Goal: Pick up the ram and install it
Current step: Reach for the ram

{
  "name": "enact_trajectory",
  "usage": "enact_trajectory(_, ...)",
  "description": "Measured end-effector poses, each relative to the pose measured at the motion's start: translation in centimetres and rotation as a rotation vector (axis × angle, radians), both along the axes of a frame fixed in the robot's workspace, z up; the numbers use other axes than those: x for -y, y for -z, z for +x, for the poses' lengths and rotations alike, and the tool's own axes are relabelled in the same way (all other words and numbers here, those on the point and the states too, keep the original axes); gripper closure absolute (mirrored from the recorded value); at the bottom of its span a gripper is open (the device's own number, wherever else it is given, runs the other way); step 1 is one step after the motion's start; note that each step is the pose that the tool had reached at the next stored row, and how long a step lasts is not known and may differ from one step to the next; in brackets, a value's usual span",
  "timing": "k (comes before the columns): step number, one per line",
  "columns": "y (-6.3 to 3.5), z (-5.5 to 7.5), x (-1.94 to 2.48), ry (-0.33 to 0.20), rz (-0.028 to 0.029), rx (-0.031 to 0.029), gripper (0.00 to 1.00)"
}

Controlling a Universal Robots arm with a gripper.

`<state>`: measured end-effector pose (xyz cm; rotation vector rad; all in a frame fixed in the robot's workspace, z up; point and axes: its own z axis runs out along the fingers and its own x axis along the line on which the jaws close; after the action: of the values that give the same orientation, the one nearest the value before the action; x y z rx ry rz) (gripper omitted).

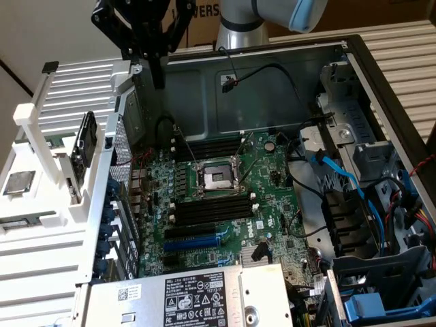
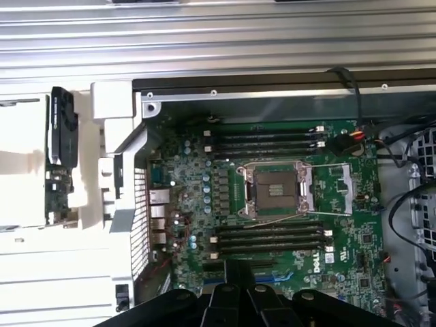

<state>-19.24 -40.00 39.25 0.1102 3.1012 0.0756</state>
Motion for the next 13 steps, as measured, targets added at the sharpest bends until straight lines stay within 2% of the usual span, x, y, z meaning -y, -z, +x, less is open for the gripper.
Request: enact_trajectory(13,0.06,-5.8,0.04,-0.006,0.0000,0.0000,0.89)
